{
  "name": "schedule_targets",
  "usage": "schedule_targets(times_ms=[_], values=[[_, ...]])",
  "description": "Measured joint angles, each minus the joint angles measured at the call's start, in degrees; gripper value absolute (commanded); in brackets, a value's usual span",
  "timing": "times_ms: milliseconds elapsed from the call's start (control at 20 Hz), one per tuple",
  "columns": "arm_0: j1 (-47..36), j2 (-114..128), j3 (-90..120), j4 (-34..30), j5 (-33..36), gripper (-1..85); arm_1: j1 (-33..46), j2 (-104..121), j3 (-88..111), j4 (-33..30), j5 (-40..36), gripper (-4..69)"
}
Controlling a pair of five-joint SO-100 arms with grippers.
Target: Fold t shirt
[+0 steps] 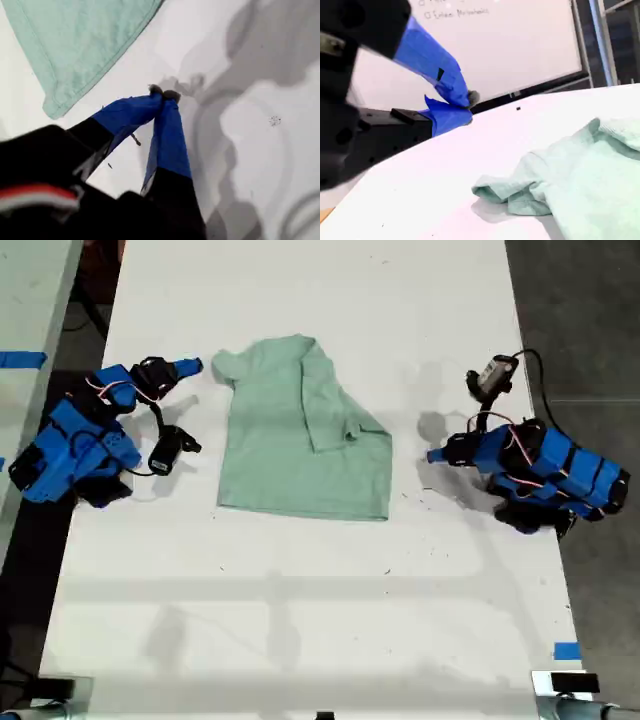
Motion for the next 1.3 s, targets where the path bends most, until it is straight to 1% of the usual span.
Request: schedule_targets(times_ms=[50, 100, 150, 200, 250, 300, 400, 450, 550, 650, 800, 1100, 1150, 1200, 1250, 1300], values=[[0.0, -0.2, 0.0, 0.3, 0.0, -0.3, -0.1, 0.0, 0.0, 0.0, 0.4, 0.3], [-2.2, -2.3, -1.5, 3.5, -0.7, -0.3, -0.4, 0.0, 0.0, 0.6, 1.7, 0.3], [-6.0, -9.7, -7.3, 9.7, 0.0, 1.9, -0.5, 0.0, 0.0, 1.2, 2.2, 0.3], [-6.2, -21.9, -16.6, 14.5, 1.4, 10.8, -0.5, 0.0, 0.0, 1.3, 2.4, 0.3], [-5.8, -34.3, -28.0, 17.9, 3.7, 16.9, -0.8, 0.0, 0.0, 1.3, 2.4, 0.3], [-6.4, -46.7, -40.2, 21.9, 5.5, 19.0, -0.9, 0.0, 0.0, 1.3, 2.4, 0.3], [-6.1, -75.8, -65.6, 30.9, 8.1, 20.3, -1.1, 0.0, 0.0, 1.3, 2.4, 0.3], [-6.7, -89.1, -78.5, 33.8, 9.4, 20.6, -1.1, 0.0, 0.0, 1.3, 2.4, 0.3], [-8.0, -107.9, -101.1, 36.2, 12.3, 20.9, -1.2, 0.0, 0.0, 1.3, 2.4, 0.3], [-9.1, -118.0, -112.2, 38.1, 13.7, 20.6, -1.2, 0.0, 0.0, 1.3, 2.4, 0.3], [-9.5, -125.9, -115.6, 39.1, 14.2, 19.4, -1.2, 0.0, 0.0, 1.3, 2.4, 0.3], [-12.1, -130.3, -113.5, 39.5, 14.2, 17.8, -1.2, 0.0, 0.0, 1.3, 2.4, 0.3], [-12.1, -131.7, -112.0, 39.2, 13.8, 15.3, -1.2, 0.0, 0.0, 1.3, 2.4, 0.3], [-12.0, -133.9, -109.9, 38.3, 13.9, 3.7, -1.3, 0.0, 0.0, 1.3, 2.4, 0.3], [-12.0, -136.3, -107.6, 36.1, 13.8, -0.3, -1.3, 0.0, 0.0, 1.3, 2.4, 0.3], [-11.1, -137.5, -106.4, 33.5, 14.0, -0.3, -1.3, 0.0, 0.0, 1.3, 2.4, 0.3]])
